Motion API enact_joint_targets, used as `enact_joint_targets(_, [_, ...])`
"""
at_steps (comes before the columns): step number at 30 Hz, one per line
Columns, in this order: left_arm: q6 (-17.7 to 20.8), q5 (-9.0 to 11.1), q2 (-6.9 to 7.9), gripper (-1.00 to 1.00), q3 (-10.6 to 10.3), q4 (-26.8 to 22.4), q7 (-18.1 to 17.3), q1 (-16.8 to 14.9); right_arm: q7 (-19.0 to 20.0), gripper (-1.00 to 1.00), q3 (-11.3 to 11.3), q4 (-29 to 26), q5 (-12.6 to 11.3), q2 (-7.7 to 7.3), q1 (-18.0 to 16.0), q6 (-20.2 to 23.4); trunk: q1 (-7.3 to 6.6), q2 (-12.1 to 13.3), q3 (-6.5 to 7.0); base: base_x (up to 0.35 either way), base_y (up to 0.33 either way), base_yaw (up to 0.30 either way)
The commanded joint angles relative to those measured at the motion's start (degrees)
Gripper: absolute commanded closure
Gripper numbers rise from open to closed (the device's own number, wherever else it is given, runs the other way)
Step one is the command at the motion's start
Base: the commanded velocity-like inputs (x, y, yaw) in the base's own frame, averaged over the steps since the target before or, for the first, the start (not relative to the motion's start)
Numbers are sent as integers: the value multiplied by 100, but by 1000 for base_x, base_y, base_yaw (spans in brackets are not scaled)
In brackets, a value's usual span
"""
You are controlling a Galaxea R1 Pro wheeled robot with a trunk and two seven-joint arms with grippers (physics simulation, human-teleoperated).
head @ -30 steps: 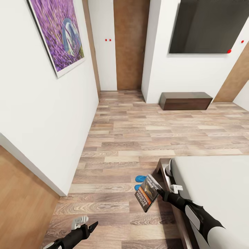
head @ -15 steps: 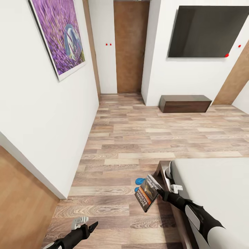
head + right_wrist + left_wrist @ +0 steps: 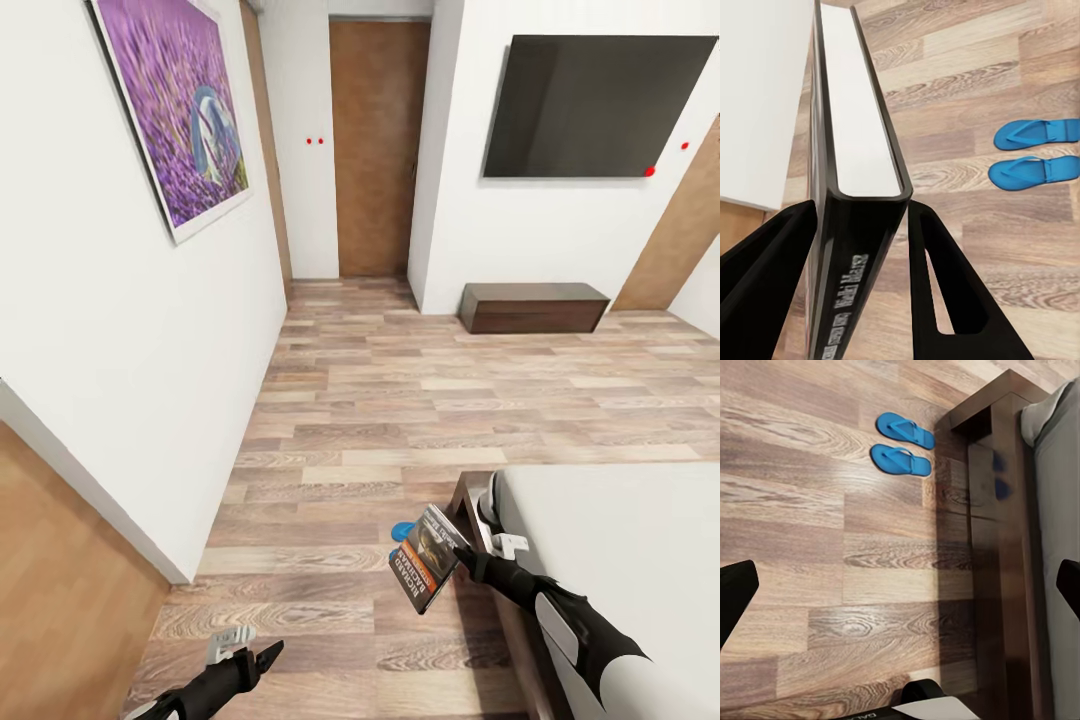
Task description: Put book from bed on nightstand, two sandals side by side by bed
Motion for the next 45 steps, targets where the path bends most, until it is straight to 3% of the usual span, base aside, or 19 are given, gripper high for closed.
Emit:
enact_joint_targets(1, [-36,-62,0,-100,41,4,-14,-5,5,100,25,-7,-60,-5,-3,42,3,-10,-1,0,0,0])
enact_joint_targets(45, [-27,-53,17,-100,50,11,-14,-5,-13,100,31,32,-60,43,-3,13,3,-10,414,0,0,0])
